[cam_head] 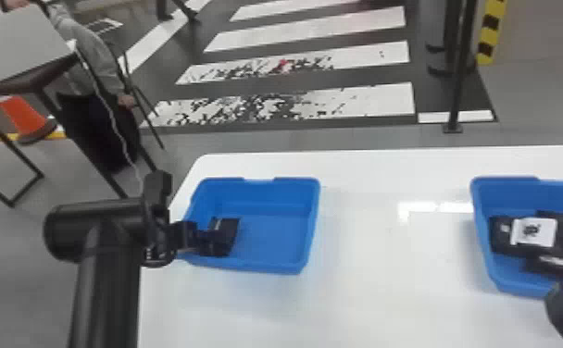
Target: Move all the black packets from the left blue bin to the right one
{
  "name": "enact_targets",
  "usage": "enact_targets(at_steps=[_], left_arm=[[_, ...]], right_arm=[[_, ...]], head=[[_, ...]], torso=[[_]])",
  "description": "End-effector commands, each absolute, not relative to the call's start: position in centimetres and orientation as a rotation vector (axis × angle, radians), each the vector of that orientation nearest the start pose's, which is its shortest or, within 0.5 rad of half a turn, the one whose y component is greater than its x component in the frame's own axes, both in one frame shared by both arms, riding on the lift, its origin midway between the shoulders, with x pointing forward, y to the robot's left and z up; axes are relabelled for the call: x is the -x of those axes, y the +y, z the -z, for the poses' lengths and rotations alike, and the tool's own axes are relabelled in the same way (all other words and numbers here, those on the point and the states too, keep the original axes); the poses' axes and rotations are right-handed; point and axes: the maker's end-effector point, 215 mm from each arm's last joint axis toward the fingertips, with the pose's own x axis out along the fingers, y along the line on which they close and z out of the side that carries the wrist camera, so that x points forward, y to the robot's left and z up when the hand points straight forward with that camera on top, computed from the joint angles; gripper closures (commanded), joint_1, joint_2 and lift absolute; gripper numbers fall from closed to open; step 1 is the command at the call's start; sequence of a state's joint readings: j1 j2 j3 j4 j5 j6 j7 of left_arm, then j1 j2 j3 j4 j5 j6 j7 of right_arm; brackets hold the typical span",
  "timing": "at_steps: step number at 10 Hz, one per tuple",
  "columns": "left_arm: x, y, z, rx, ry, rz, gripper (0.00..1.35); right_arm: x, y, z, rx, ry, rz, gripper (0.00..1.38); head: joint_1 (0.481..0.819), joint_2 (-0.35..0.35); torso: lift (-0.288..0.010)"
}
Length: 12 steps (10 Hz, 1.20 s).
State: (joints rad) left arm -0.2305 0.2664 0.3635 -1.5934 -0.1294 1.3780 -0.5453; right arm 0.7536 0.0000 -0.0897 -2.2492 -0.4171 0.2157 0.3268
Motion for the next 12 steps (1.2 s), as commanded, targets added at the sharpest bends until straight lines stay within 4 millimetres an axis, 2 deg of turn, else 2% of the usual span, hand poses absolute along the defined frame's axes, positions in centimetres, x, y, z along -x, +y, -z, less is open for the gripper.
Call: enact_targets(at_steps=[1, 2, 4, 5, 7, 9, 10, 11, 12], left_arm=[[-48.5, 43.0, 48.2, 0.245, 1.023, -0.026, 1.15], [-49.0, 43.0, 47.8, 0.252, 0.993, -0.012, 1.20], [-49.4, 42.6, 46.2, 0.233, 0.961, 0.029, 1.20], [-48.9, 41.9, 44.8, 0.218, 0.931, 0.046, 1.20], [-47.9, 39.5, 40.6, 0.179, 0.824, 0.106, 1.20], [-47.5, 35.0, 36.7, 0.155, 0.720, 0.214, 1.20], [-47.6, 31.4, 35.3, 0.154, 0.678, 0.298, 1.20], [-47.0, 28.1, 34.3, 0.147, 0.647, 0.376, 1.20], [-46.3, 25.9, 33.8, 0.148, 0.634, 0.419, 1.20]], right_arm=[[-36.0, -18.4, 36.3, -0.420, 0.212, -0.277, 0.17], [-35.9, -18.4, 36.3, -0.424, 0.214, -0.276, 0.17], [-35.7, -18.3, 36.5, -0.433, 0.219, -0.278, 0.18], [-35.7, -18.3, 36.3, -0.435, 0.216, -0.281, 0.18], [-35.8, -18.1, 35.7, -0.435, 0.205, -0.292, 0.18], [-36.1, -17.4, 33.9, -0.452, 0.169, -0.321, 0.18], [-36.4, -16.4, 32.3, -0.479, 0.138, -0.353, 0.18], [-36.9, -15.0, 31.2, -0.513, 0.118, -0.397, 0.18], [-37.1, -13.3, 30.7, -0.519, 0.125, -0.454, 0.18]], head=[[0.695, 0.337], [0.695, 0.325], [0.695, 0.312], [0.695, 0.311], [0.695, 0.305], [0.695, 0.284], [0.695, 0.257], [0.695, 0.226], [0.695, 0.195]], torso=[[-0.139], [-0.139], [-0.139], [-0.139], [-0.139], [-0.139], [-0.139], [-0.139], [-0.139]])
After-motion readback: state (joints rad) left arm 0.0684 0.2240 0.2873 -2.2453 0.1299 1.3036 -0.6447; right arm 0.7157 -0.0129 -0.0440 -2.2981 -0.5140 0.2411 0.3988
